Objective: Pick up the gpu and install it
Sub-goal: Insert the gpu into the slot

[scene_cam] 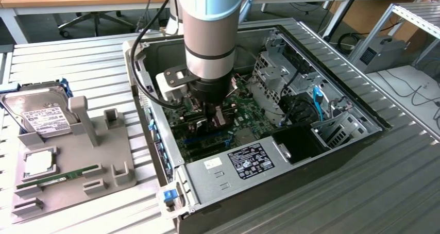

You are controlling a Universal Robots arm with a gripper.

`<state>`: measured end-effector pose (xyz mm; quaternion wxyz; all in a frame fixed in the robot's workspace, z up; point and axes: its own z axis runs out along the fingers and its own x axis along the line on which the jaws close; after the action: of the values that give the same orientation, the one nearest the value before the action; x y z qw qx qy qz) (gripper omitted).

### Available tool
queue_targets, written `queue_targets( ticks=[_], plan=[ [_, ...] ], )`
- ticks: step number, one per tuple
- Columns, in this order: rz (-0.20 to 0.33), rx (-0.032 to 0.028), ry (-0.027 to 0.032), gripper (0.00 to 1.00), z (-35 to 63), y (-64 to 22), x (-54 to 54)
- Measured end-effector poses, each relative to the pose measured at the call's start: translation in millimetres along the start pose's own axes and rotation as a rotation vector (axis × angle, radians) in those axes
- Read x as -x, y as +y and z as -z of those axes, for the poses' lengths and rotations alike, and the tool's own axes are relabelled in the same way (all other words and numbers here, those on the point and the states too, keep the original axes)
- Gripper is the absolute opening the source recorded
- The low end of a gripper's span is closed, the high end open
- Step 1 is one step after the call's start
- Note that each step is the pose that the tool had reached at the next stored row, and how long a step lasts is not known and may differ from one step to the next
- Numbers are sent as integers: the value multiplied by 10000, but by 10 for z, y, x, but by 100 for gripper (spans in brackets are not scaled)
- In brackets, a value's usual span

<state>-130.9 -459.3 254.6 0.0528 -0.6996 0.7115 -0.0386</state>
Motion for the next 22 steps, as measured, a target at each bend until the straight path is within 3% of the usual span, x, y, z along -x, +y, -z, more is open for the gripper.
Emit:
queue_targets(
  ticks=[22],
  plan=[
    [-4, 3, -31, 27, -52, 7, -2]
  ],
)
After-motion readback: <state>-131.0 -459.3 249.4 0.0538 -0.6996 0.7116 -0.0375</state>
